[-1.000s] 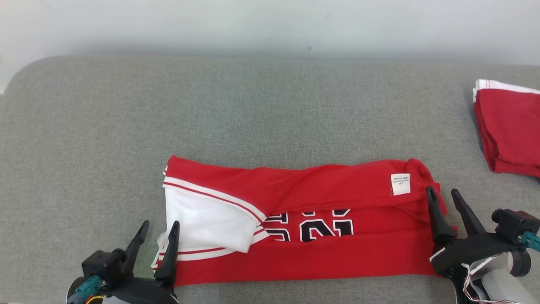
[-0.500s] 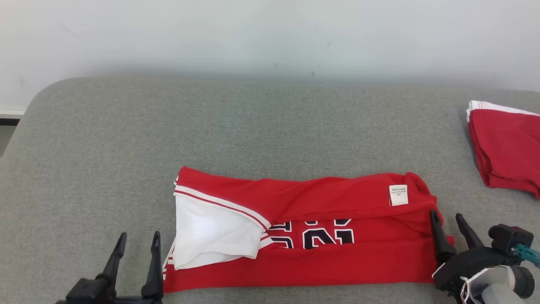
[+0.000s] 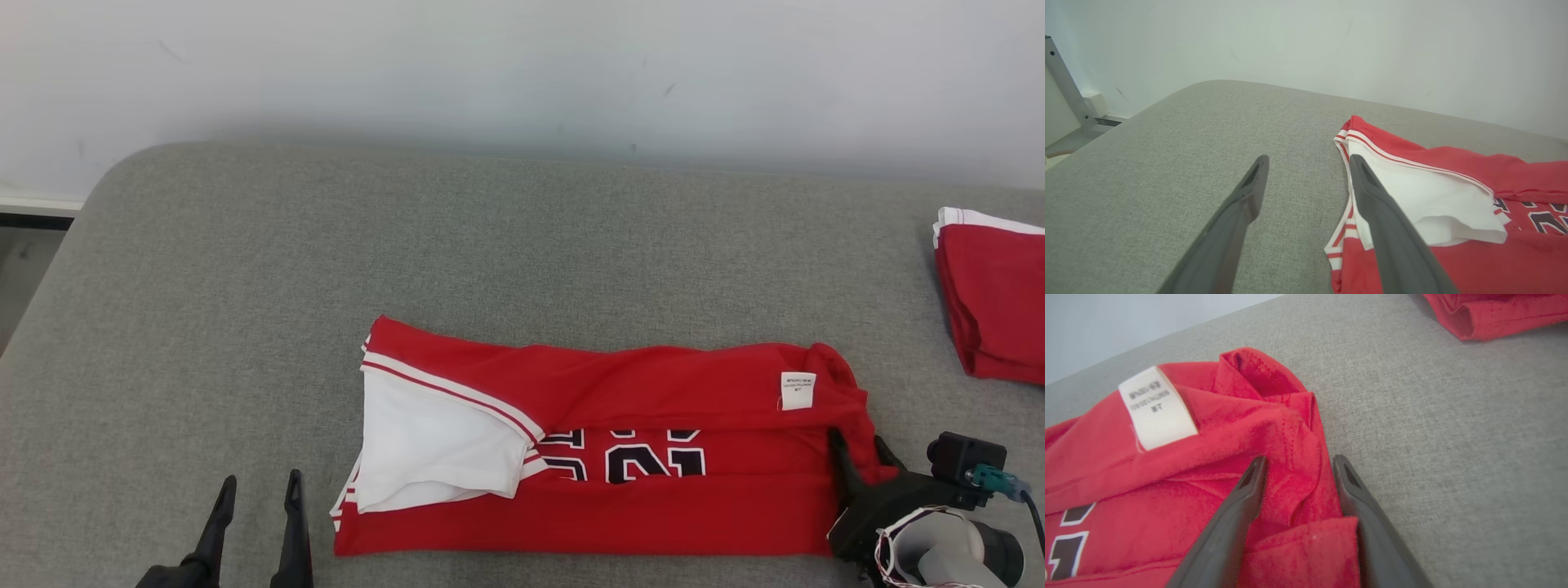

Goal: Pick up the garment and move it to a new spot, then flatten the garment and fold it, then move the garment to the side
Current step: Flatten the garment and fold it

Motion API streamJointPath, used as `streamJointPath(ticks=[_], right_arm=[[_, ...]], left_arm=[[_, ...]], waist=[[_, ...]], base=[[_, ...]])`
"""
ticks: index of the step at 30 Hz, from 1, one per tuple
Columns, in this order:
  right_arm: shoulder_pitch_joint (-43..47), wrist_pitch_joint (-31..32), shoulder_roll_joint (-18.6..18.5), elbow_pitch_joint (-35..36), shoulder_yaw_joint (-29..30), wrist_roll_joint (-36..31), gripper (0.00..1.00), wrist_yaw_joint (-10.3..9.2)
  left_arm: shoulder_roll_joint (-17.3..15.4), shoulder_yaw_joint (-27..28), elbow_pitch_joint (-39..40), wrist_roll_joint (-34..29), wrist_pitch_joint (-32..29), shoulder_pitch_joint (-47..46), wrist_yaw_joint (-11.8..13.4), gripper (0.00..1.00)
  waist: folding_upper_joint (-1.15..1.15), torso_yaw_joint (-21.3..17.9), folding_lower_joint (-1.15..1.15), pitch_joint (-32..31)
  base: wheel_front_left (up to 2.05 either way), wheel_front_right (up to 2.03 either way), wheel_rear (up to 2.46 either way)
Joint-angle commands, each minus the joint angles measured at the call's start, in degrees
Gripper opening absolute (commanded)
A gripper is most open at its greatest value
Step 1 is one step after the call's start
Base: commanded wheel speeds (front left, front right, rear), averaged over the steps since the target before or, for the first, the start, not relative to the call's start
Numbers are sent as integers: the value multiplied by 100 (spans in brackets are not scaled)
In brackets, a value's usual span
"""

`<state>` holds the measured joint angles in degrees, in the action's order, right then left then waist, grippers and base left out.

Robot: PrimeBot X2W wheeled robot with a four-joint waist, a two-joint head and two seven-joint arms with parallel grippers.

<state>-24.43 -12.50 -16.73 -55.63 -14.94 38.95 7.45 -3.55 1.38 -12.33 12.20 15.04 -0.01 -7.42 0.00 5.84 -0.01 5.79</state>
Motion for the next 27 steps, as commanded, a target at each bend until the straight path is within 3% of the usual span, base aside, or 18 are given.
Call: streamJointPath(ticks=[1, 7, 17, 21, 27], right_arm=[[41, 32, 98, -65, -96, 54, 0, 4], [-23, -136, -44, -71, -207, 198, 0, 2], [56, -271, -753, 105, 32, 219, 0, -5], [107, -272, -912, 481, 106, 140, 0, -5], [270, -270, -752, 1410, 168, 196, 0, -4]], left_arm=[[30, 2, -16, -39, 14, 50, -8, 100], [50, 56, -39, -85, 14, 84, -3, 100], [65, 102, -75, -90, 14, 75, -4, 100], [65, 162, -79, -78, 14, 95, -4, 100], [67, 295, -123, -104, 14, 113, -3, 100]], waist=[[0, 16, 1, 13], [0, -43, 1, 3], [0, -211, 1, -18], [0, -312, 1, -15], [0, -407, 1, -24]], base=[[0, 0, 0], [0, 0, 0], [0, 0, 0], [0, 0, 0], [0, 0, 0]])
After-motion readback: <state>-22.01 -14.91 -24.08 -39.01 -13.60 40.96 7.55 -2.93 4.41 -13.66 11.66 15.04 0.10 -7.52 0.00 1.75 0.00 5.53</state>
